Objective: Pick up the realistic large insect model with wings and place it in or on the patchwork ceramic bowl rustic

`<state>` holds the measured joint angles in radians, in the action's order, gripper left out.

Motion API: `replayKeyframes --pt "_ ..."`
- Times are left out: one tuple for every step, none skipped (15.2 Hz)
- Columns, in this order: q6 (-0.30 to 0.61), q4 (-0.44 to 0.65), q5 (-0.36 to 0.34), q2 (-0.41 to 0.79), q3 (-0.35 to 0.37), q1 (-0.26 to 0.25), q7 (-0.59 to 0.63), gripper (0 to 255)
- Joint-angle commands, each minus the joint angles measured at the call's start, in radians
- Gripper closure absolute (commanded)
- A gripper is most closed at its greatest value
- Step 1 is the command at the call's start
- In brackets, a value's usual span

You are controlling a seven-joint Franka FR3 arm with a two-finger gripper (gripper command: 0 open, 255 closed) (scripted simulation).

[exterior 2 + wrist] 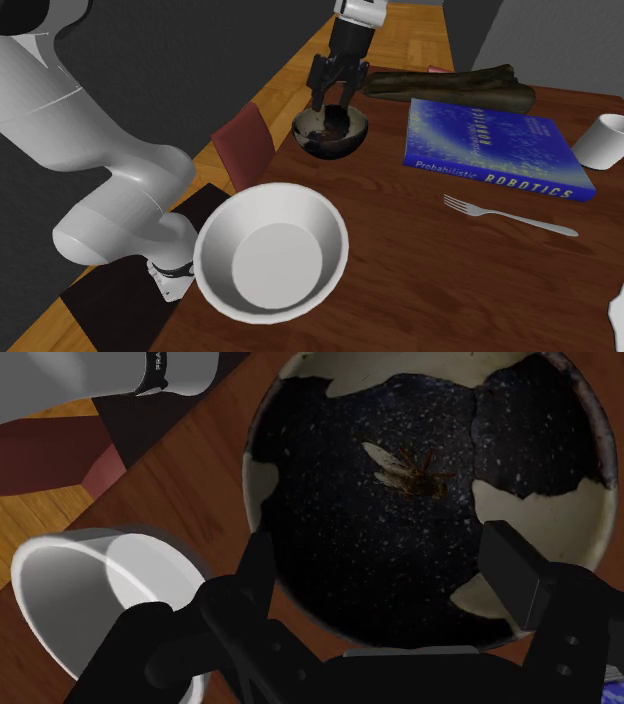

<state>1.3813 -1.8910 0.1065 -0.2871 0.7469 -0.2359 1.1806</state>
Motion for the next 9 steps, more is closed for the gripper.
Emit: replayKeyframes --pt "0.0 0.0 0.0 0.0 0.0 0.0 0.0 0" --pt "0.0 0.0 0.0 0.0 0.0 0.0 0.0 0" --pt "0.0 0.0 0.0 0.0 0.0 0.0 0.0 0" --pt "-0.032 0.049 -0.01 0.021 0.007 0.004 0.011 0" --pt "-0.064 0.1 -0.021 0.045 0.016 0.007 0.023 0" --pt "-0.097 0.153 -0.033 0.072 0.026 0.01 0.037 0" --pt "-0.123 0.197 -0.044 0.094 0.035 0.012 0.049 0" --pt "-0.123 0.197 -0.044 0.094 0.035 0.012 0.049 0" --pt "-0.123 0.196 -0.044 0.094 0.035 0.012 0.049 0"
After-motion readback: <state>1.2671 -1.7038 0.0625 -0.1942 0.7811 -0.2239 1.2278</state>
